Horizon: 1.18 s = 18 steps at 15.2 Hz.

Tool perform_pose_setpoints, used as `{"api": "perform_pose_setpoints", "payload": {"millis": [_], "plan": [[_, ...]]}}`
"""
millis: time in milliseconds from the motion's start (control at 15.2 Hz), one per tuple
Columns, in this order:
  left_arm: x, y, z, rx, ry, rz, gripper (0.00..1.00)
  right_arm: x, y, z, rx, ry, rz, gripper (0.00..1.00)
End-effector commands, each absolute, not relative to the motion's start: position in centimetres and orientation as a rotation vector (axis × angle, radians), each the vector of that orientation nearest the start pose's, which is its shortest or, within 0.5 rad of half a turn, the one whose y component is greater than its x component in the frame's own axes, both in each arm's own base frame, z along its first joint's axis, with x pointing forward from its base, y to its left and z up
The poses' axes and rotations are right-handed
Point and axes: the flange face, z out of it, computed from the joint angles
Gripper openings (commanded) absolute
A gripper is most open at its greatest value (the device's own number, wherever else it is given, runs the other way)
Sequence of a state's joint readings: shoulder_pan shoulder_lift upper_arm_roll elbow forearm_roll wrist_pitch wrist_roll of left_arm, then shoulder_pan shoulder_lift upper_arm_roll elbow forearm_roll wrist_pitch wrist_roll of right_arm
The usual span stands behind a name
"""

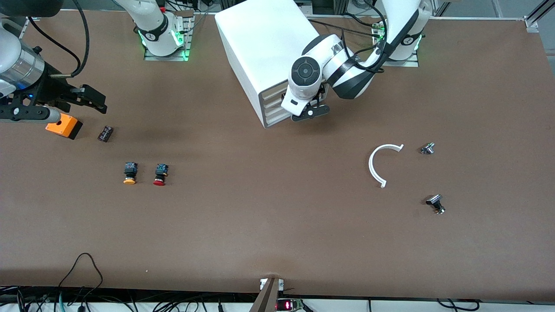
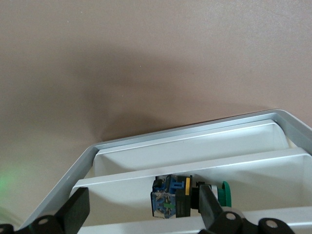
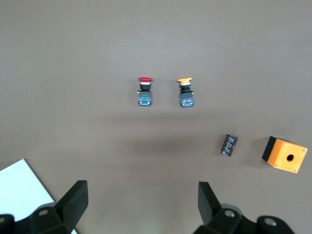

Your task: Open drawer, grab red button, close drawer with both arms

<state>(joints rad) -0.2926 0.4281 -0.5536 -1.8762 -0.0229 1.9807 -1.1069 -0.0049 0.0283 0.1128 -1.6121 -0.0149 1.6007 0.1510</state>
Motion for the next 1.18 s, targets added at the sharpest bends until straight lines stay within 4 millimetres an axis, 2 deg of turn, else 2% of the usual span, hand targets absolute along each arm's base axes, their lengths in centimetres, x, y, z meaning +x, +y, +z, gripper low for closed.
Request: {"api": "perform_pose_setpoints", "payload": {"millis": [0, 263, 459, 656, 919, 1116], "plan": [[41.1, -43.3, 30.8, -2.964, -0.436, 0.570, 0.99, 55.3, 5.6, 60.7, -3.175, 0.120, 0.039, 1.00], [45.5, -40.2, 34.5, -2.959, -0.459, 0.553, 0.99, 54.9, 5.6, 61.3, -3.163, 0.136, 0.036, 1.00], [49.8, -36.6, 38.5, -2.963, -0.327, 0.473, 0.99, 54.9, 5.2, 61.5, -3.162, 0.123, 0.027, 1.00], [52.4, -34.2, 41.8, -2.969, -0.211, 0.313, 0.99, 54.9, 5.3, 61.7, -3.161, 0.150, 0.024, 1.00], [56.8, -27.9, 46.5, -3.010, -0.034, 0.244, 0.99, 54.5, 5.8, 62.4, -3.160, 0.133, 0.003, 1.00], [58.8, -21.0, 49.2, -2.998, 0.132, 0.230, 0.99, 54.7, 5.6, 62.5, -3.154, 0.116, -0.013, 1.00]]}}
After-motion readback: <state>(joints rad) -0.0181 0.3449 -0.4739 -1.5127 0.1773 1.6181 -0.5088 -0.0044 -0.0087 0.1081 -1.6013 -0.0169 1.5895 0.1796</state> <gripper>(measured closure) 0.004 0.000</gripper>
